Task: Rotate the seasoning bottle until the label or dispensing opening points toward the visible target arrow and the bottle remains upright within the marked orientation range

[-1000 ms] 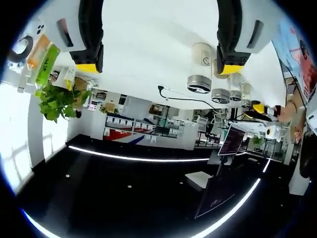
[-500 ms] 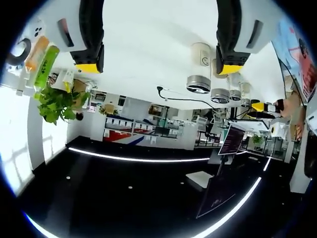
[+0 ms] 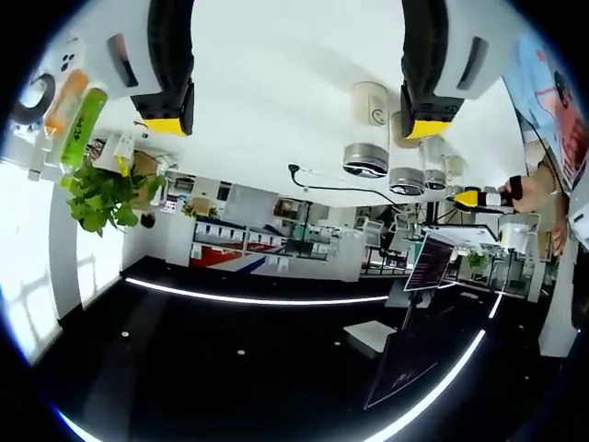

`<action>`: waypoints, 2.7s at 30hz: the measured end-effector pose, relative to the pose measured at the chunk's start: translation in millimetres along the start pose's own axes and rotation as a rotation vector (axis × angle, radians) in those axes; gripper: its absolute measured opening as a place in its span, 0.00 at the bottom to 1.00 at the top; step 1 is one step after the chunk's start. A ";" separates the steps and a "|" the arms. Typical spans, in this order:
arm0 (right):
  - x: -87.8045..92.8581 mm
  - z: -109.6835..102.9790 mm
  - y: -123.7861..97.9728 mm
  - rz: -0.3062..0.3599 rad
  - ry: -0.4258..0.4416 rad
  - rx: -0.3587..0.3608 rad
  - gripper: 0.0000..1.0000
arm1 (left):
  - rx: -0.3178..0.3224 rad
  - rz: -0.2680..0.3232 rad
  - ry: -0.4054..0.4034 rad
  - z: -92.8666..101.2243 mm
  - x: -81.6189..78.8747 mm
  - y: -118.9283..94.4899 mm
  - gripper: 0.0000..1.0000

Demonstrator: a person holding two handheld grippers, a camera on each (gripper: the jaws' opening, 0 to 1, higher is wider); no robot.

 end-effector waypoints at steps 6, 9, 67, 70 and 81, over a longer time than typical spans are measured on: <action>2.7 3.3 0.0 -0.011 0.012 0.003 0.96 | -0.041 0.029 0.009 1.4 0.7 5.4 0.61; 2.6 5.4 -0.3 -0.008 0.020 0.021 0.97 | -0.056 0.031 -0.020 0.7 5.3 8.6 0.59; 6.0 -4.7 4.1 -0.036 0.021 -0.011 0.94 | 0.298 0.093 0.079 -9.3 17.7 22.8 0.34; 5.7 -4.8 3.1 -0.037 0.019 -0.009 0.94 | 0.313 0.104 0.066 -8.7 18.7 23.0 0.34; 3.3 -3.1 1.2 -0.013 0.027 -0.015 0.94 | 0.457 0.083 0.056 -13.5 17.0 25.1 0.34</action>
Point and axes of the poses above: the point that each gripper's makers call its tool centre point, and the gripper's own axes: y roughly forward along the fingers, z roughly to its right, x roughly out of its underside, the point moved 7 cm from there along -y, roughly backward along the fingers, and after that the axes turned 15 degrees about y, right-handed, at the moved point
